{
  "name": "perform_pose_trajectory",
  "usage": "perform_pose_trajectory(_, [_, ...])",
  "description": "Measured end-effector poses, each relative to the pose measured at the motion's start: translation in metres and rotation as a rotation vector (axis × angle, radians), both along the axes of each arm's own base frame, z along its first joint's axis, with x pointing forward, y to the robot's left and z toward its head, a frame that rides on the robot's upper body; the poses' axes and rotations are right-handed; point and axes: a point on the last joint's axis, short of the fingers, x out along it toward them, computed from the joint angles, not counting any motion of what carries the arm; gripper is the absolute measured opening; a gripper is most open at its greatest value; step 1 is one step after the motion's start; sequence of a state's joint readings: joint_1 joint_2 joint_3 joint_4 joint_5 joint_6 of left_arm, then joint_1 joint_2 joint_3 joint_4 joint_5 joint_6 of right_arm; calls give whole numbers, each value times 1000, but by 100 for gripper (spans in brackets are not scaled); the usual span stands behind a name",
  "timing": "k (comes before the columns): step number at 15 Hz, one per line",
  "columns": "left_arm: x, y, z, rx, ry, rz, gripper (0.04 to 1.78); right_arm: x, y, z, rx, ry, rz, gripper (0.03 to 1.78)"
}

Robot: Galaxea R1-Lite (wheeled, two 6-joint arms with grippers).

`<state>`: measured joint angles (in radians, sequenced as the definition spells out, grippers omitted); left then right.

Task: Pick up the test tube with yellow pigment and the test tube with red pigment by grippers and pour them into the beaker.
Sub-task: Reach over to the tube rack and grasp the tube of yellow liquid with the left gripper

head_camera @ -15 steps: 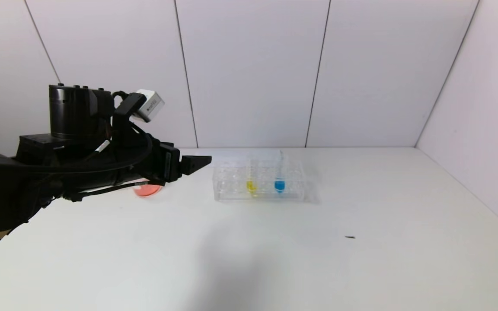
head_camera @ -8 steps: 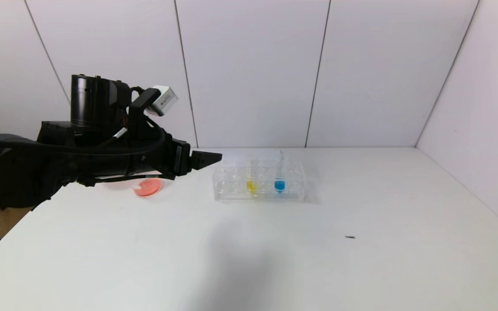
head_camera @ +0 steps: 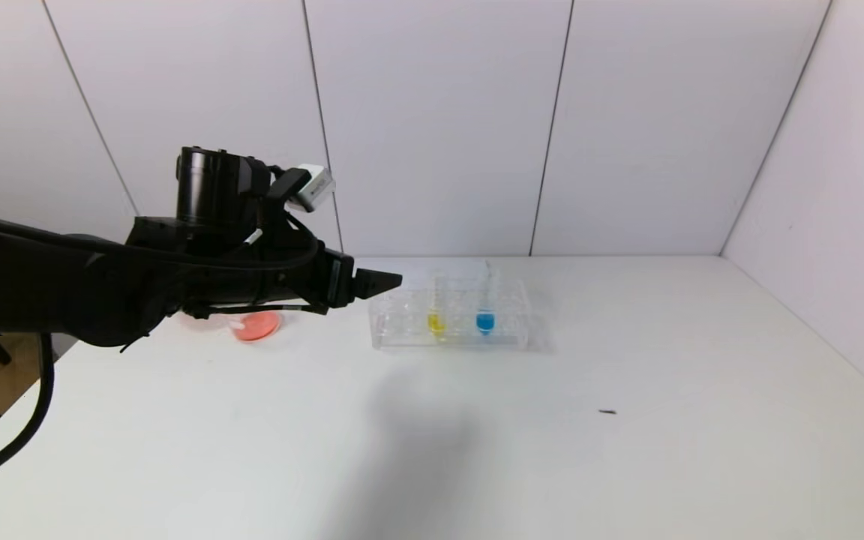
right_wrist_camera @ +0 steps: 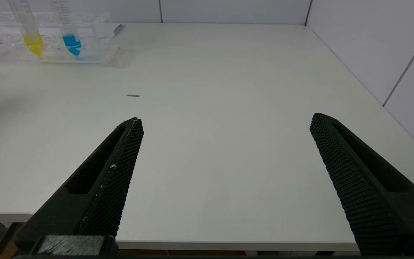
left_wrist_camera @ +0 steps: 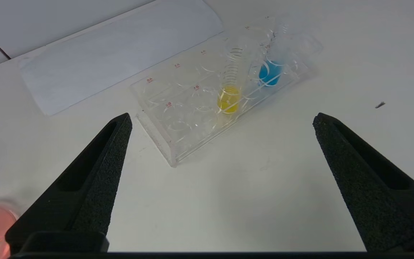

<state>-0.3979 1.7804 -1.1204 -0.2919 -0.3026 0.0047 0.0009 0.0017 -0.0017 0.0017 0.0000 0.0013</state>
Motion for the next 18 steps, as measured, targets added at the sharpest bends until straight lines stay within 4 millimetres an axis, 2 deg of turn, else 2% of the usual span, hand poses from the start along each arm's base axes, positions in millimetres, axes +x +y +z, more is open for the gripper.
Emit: perform_pose_trajectory(18, [49,-38,-38,-21,11,-67,176,0,0,0,0,0,0,170])
